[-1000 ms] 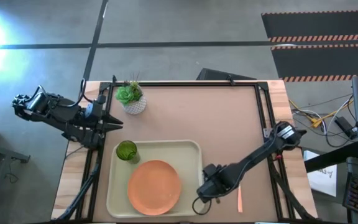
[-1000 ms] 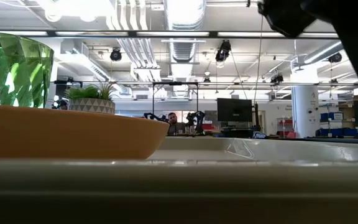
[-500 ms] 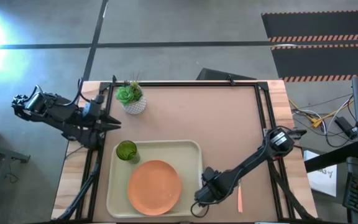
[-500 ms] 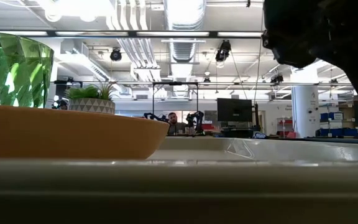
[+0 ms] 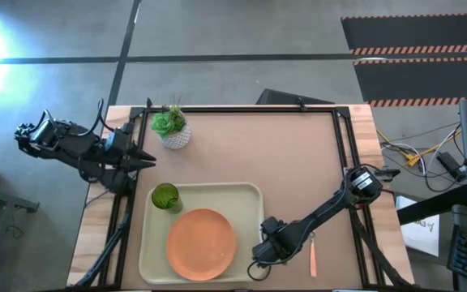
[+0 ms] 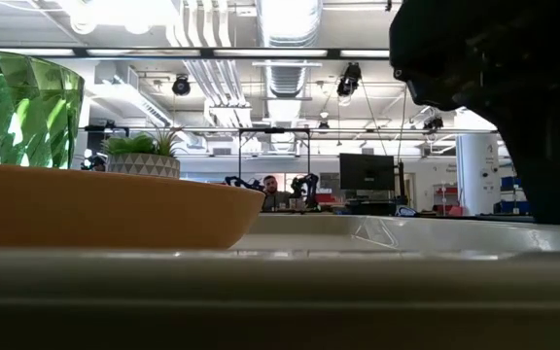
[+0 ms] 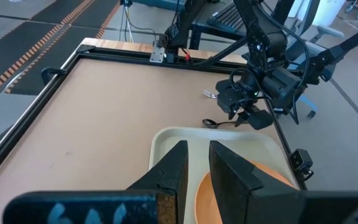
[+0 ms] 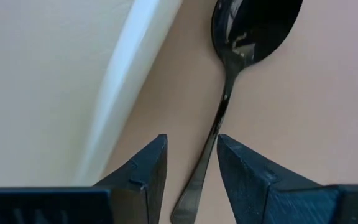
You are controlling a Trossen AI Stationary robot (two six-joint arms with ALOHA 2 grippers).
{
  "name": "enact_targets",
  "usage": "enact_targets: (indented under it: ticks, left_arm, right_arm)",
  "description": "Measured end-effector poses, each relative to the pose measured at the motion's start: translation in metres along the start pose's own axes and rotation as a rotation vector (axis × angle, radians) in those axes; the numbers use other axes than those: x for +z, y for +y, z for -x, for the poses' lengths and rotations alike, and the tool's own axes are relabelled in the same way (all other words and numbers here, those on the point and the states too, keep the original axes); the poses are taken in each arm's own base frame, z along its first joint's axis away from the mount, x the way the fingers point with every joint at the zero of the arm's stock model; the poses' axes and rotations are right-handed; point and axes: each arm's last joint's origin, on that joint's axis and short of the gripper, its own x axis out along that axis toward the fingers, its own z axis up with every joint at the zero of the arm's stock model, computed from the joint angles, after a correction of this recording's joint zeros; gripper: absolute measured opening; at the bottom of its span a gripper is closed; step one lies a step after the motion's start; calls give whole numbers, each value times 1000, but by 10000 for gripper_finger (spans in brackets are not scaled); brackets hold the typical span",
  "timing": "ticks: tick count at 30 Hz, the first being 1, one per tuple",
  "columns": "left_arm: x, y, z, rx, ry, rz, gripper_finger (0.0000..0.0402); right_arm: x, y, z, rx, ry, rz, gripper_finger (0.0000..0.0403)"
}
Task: Pick and place plate/cup/fork/spoon on tray
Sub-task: Put the black spoon on the white tray to the right of the orange plate
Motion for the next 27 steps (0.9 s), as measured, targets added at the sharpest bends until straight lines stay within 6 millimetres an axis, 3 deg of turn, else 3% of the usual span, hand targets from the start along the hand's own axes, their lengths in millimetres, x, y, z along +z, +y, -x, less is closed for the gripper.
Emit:
enact_targets:
  ticks: [27]
  left_arm:
    - [0,0,1,-23,4,-12,47]
  right_arm:
    - [10,-11,-15,-60,13,-10,128]
